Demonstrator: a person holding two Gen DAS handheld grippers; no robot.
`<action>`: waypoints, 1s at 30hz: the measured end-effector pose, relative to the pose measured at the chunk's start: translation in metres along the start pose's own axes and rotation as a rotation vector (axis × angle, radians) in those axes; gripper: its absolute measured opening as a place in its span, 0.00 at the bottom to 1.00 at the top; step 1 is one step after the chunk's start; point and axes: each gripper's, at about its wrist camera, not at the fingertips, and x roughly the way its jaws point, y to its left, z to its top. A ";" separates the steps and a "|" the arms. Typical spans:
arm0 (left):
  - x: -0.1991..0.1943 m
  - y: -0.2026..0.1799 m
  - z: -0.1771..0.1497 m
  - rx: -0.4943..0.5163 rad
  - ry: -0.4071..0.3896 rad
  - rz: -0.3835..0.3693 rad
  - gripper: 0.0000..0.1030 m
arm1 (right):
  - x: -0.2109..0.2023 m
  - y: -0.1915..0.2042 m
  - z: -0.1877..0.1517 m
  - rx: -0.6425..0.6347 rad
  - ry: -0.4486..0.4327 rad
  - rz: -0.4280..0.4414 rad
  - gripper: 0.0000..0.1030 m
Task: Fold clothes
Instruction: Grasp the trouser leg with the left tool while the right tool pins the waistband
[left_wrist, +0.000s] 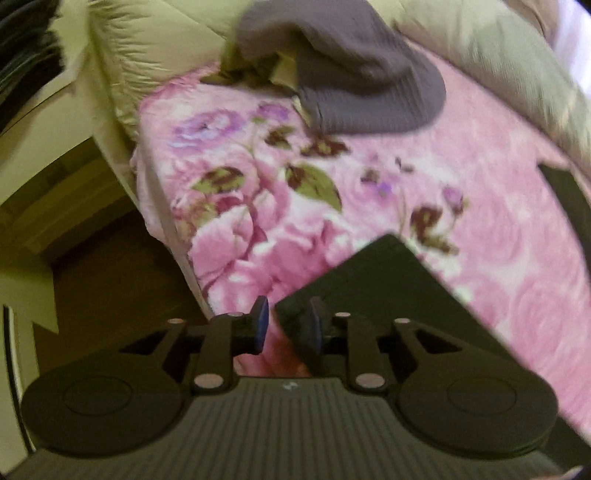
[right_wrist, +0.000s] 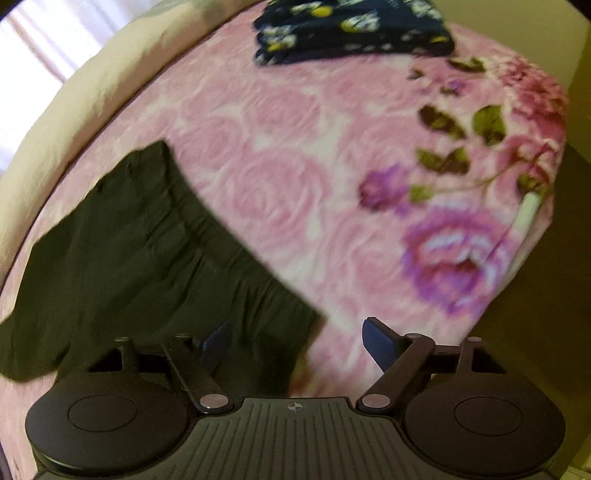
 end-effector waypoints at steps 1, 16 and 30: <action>-0.002 -0.006 0.003 -0.006 0.003 -0.026 0.21 | 0.001 -0.001 0.006 0.016 -0.006 0.009 0.78; 0.085 -0.265 0.081 0.097 0.080 -0.503 0.34 | 0.064 0.103 0.063 0.055 -0.068 0.181 0.78; 0.192 -0.417 0.135 0.206 0.027 -0.409 0.10 | 0.076 0.118 0.047 0.172 -0.048 0.086 0.78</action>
